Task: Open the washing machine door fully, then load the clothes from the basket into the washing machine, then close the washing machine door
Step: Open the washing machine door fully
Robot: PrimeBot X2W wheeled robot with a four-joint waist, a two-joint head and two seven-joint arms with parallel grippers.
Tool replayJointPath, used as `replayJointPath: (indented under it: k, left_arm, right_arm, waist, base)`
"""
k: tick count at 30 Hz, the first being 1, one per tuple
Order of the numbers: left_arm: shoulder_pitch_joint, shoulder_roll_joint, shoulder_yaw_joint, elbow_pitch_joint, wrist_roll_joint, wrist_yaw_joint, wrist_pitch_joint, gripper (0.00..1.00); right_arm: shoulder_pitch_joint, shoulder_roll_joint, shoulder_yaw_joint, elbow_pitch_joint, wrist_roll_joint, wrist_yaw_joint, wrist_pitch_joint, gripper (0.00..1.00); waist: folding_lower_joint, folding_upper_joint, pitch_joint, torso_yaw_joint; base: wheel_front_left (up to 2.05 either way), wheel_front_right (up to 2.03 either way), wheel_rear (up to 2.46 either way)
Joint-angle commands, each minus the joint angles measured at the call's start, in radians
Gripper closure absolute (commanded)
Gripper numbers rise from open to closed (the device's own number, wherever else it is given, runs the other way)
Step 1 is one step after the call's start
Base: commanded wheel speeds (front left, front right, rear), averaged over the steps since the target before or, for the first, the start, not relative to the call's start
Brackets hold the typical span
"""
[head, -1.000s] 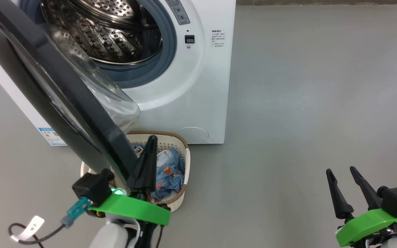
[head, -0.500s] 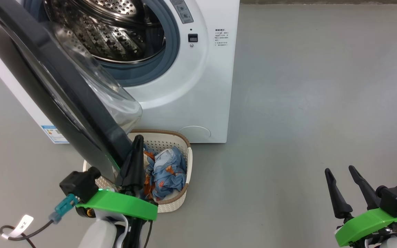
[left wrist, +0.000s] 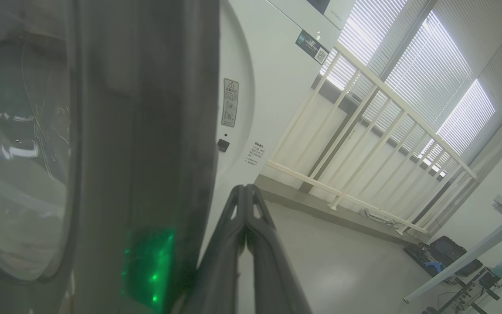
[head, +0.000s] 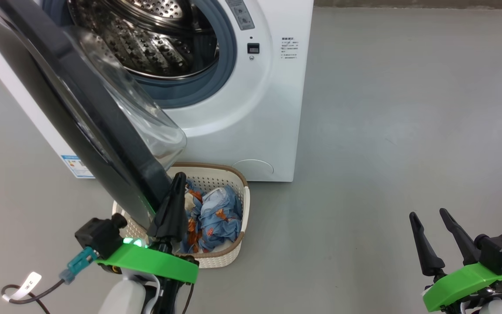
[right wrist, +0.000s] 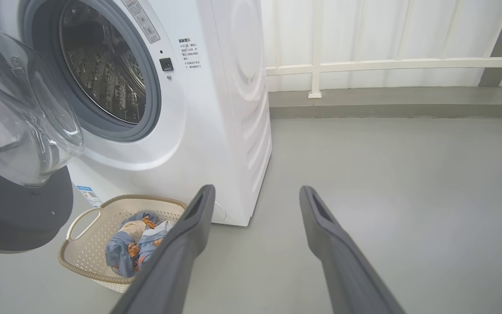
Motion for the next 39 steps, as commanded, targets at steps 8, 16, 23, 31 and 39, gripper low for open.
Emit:
replayJointPath:
  k: [8,16,23,31,39]
  left_arm:
    - [-0.021,0.022,0.061,-0.006,-0.005,-0.001,-0.006,1.00]
    - [0.001,0.022,0.076,-0.013,-0.006,-0.004,-0.006,1.00]
    - [0.018,0.022,0.086,-0.020,0.002,-0.005,-0.006,1.00]
    - [0.052,0.022,0.113,-0.046,0.006,0.003,-0.006,1.00]
    - [0.098,0.022,0.144,-0.079,0.032,0.014,-0.006,1.00]
  right_arm:
    - [0.004,-0.022,0.025,-0.026,-0.009,0.006,-0.012,0.00]
    - [0.010,-0.022,0.023,-0.028,-0.010,0.006,-0.012,0.00]
    - [0.013,-0.023,0.019,-0.032,-0.014,0.006,-0.012,0.00]
    - [0.017,-0.020,0.020,-0.032,-0.013,0.006,-0.012,0.00]
    - [0.032,-0.019,0.016,-0.034,-0.012,0.006,-0.012,0.00]
  waist:
    - [0.0000,0.0000,-0.006,0.032]
    - [0.0000,0.0000,-0.013,0.061]
    - [0.0000,0.0000,-0.014,0.088]
    - [0.0000,0.0000,-0.022,0.120]
    - [0.0000,0.0000,-0.028,0.157]
  base:
    - [0.00,0.00,0.00]
    - [0.00,0.00,0.00]
    - [0.00,0.00,0.00]
    - [0.00,0.00,0.00]
    - [0.00,0.00,0.00]
